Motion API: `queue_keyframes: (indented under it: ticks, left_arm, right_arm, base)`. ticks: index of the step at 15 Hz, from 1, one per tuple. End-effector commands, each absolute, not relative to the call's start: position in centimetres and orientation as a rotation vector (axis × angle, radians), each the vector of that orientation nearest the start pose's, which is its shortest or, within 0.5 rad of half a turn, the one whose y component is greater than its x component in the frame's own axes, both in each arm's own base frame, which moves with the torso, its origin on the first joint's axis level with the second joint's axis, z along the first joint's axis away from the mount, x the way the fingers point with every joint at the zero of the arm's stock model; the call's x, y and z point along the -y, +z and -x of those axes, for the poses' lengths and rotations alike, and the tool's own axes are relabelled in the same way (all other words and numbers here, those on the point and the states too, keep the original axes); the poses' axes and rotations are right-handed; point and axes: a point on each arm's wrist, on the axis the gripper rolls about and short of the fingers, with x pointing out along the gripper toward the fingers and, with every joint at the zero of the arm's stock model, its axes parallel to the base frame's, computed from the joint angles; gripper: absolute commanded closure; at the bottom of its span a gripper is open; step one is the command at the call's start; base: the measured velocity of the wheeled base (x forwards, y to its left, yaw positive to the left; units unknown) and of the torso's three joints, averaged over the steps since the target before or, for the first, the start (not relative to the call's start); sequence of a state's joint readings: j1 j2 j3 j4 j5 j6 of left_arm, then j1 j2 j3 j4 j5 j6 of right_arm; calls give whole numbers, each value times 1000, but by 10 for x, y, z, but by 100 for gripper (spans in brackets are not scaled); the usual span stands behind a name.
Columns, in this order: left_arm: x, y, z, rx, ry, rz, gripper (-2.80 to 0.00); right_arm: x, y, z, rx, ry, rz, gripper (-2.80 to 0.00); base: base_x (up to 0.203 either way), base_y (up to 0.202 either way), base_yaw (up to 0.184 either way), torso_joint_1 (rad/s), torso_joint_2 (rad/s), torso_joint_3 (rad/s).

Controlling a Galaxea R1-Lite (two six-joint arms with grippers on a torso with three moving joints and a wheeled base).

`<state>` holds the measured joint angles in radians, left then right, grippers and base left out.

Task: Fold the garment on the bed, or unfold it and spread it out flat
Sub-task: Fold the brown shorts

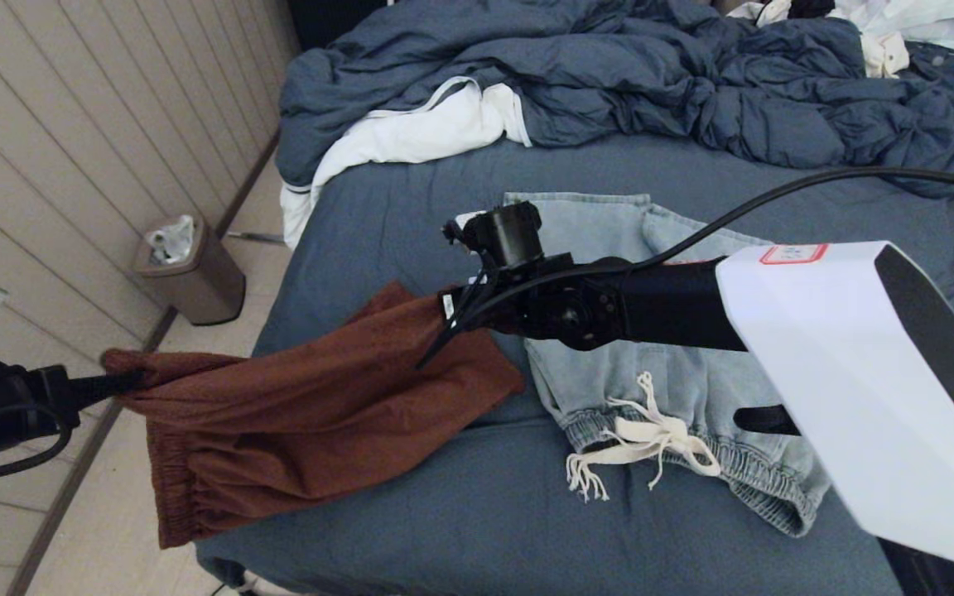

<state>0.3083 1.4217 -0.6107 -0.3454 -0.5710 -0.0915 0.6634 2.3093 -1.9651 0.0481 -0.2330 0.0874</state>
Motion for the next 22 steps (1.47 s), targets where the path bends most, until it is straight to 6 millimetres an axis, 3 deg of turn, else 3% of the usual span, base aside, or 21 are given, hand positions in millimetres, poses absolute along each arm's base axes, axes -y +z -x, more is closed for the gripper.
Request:
queue_keyframes:
  ticks: [1,8,11,14,15,16,22]
  left_arm:
    - [-56,178,-217,-409,-238,305,-280]
    - [-60,190,-210,-335,-199,346,-280]
    - [-56,184,-199,-351,-198,346,-280]
    - [-53,169,-192,-396,-203,329,-280]
    - [-52,166,-191,-404,-207,315,-280]
    - [-52,166,-191,-404,-207,312,0]
    - [-53,161,-199,-429,-225,334,0]
  right_arm:
    - [-294,194,-388,-375,406,85,-280]
    - [-275,203,-399,-332,353,46,-280]
    - [-272,189,-402,-392,340,69,-280]
    - [-281,173,-392,-454,361,105,-280]
    - [-287,168,-386,-470,377,117,-111]
    - [-289,166,-381,-482,385,127,0]
    - [-288,159,-370,-519,386,158,0]
  base:
    - [0,0,0,0,0,0]
    - [0,0,0,0,0,0]
    - [0,0,0,0,0,0]
    - [0,0,0,0,0,0]
    - [0,0,0,0,0,0]
    - [0,0,0,0,0,0]
    - [0,0,0,0,0,0]
